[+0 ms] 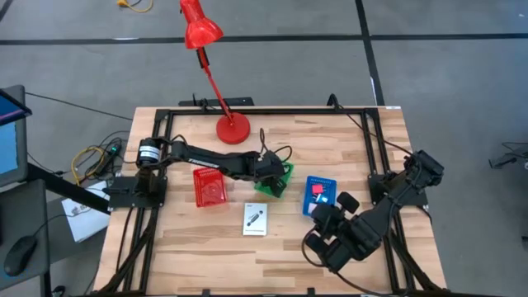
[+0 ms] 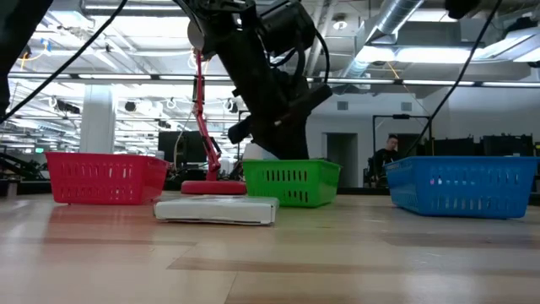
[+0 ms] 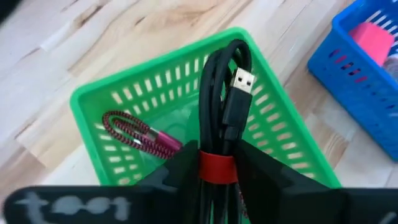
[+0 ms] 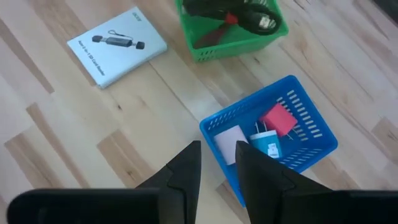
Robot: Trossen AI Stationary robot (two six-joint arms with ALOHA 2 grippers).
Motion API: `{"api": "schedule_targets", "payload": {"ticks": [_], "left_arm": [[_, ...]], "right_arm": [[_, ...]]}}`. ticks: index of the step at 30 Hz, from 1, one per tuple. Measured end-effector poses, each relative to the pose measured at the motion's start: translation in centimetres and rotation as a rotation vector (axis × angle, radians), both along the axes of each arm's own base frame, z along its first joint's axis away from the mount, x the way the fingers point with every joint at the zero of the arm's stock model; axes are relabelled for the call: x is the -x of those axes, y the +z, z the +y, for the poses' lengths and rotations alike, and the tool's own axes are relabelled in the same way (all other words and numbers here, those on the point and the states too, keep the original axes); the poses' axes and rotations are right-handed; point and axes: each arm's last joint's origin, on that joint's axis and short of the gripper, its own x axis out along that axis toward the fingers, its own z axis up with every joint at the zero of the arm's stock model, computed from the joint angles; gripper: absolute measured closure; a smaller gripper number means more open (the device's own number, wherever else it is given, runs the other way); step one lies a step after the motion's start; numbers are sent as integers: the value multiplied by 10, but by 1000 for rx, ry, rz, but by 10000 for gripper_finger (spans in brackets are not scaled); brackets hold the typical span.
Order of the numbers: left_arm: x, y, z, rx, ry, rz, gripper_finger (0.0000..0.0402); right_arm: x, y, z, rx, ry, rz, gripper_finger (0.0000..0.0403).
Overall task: Pick and place items into bin
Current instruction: Put the black charger cable into the green bin, then put the white card reader box into the orange bin
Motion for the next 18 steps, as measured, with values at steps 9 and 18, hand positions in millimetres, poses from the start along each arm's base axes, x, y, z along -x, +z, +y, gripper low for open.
{"api": "schedule_targets", "payload": {"ticks": [9,18], "left_arm": [[1,9,0,-92,-148,117,275],[26,111,-24,-258,-334,310,278]], "right_arm": [[-1,0,0,-8,-1,-9,310],[-3,0,3,-13,40,-16,310]]}}
